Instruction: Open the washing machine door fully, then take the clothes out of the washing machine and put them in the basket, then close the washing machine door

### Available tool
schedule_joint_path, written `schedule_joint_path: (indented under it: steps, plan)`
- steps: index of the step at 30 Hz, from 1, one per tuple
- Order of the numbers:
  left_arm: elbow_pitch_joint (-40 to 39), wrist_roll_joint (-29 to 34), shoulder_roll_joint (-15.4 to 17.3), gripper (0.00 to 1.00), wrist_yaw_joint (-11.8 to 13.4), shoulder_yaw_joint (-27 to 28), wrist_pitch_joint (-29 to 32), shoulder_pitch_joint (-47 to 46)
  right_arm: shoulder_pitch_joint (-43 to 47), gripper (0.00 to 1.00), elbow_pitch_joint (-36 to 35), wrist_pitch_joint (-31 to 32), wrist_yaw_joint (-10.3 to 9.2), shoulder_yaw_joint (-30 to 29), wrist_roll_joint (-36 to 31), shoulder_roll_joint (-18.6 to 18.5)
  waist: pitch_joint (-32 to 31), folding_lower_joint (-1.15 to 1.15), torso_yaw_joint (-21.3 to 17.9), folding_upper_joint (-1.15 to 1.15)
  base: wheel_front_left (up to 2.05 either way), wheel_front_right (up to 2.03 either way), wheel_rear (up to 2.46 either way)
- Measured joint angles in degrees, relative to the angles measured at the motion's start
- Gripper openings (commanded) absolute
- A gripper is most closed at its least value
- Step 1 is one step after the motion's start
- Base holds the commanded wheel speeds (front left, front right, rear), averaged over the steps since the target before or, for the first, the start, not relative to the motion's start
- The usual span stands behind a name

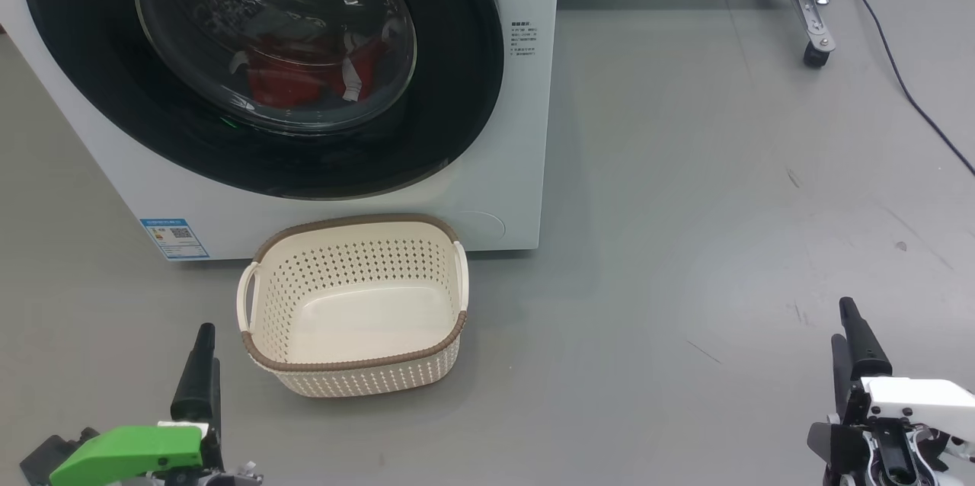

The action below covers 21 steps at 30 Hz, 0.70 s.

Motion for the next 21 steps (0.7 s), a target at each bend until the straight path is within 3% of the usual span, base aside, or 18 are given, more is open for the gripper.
schedule_joint_path:
  steps: [13,21]
  plan:
    - [-3.85,2.24,0.11,1.00,-0.01,0.12,-2.88,-0.32,0.02,1.00,-3.78,-3.04,0.01,0.68,-5.46,-0.57,-0.11,0.00,0.48,0.00,0.00,0.00,0.00]
    - [-6.23,8.35,0.16,1.00,-0.01,-0.58,-4.79,-0.60,0.02,1.00,-6.09,-4.99,0.01,0.44,-8.45,-0.75,-0.22,0.00,0.96,0.00,0.00,0.00,0.00]
